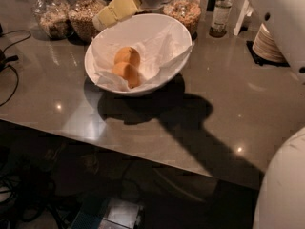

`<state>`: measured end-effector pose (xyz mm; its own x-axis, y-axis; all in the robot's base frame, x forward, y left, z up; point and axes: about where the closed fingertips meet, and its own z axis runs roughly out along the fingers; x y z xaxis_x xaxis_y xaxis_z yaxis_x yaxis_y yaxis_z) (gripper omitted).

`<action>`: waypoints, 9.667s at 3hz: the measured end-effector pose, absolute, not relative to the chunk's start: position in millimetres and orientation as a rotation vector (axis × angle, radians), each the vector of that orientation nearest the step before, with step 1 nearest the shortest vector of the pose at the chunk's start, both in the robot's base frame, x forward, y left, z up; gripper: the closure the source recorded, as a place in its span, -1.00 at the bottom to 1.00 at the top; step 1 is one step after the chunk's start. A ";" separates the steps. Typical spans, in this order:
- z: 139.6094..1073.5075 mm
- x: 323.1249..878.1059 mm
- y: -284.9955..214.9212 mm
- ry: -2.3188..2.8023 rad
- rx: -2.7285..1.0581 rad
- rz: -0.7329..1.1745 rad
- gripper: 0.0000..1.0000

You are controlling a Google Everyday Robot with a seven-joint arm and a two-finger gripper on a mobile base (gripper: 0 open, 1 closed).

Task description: Pick orange from white bowl

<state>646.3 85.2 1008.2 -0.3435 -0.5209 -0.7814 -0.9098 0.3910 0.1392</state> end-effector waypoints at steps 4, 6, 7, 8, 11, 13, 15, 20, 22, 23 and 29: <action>962.8 615.9 79.1 2.157 -1.128 0.870 -1.00; 946.9 606.5 84.5 2.292 -1.092 0.757 -1.00; 926.2 602.5 76.8 2.409 -0.940 0.606 -1.00; 914.6 601.3 73.9 2.470 -0.858 0.605 -1.00; 905.2 625.9 69.1 2.603 -0.644 0.408 -0.84; 891.9 640.0 67.2 2.698 -0.374 0.301 -0.86; 853.5 636.7 61.5 2.777 -0.385 0.373 -0.76; 845.5 617.3 58.3 2.769 -0.424 0.407 0.61; 890.4 611.7 64.9 2.590 -0.561 0.498 1.00; 914.3 601.7 62.5 2.512 -0.656 0.600 1.00; 1022.9 509.2 -2.7 2.094 -0.942 1.215 1.00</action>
Offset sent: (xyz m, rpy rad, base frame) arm -0.0289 -0.0062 -0.0518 0.0016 0.1997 -0.0377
